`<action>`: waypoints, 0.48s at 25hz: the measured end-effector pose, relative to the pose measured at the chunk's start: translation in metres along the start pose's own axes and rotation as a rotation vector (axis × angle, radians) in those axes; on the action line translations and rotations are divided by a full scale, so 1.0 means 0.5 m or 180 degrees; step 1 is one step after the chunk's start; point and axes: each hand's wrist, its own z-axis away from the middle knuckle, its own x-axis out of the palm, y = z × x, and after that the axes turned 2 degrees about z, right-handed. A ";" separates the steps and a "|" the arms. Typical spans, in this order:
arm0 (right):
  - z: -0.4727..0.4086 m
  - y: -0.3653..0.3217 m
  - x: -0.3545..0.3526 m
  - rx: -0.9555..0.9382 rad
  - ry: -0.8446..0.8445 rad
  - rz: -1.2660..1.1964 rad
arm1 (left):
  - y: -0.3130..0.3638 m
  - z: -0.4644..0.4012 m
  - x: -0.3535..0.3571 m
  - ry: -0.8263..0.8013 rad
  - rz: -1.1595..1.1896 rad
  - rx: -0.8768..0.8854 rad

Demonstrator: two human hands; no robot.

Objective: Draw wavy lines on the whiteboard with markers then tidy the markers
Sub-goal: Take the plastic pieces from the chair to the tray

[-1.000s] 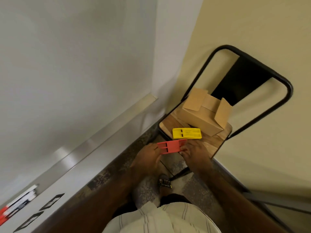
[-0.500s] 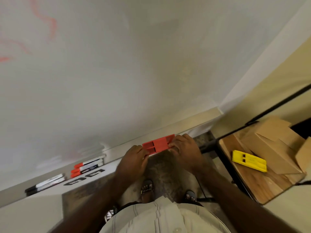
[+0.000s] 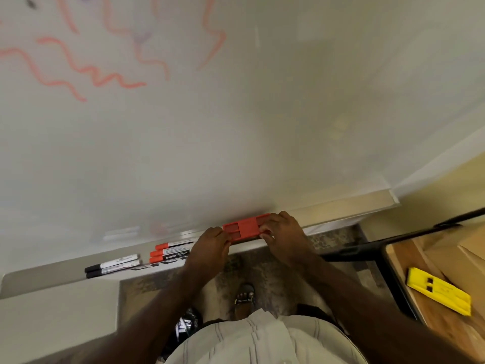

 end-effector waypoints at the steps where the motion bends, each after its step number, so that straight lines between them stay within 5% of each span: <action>1: -0.004 -0.001 0.007 0.0004 -0.0054 0.0008 | -0.005 -0.002 0.002 -0.0023 -0.0033 -0.0011; 12: -0.003 0.045 0.034 -0.0302 -0.0224 0.0059 | 0.002 -0.015 0.029 -0.0308 -0.0390 -0.0373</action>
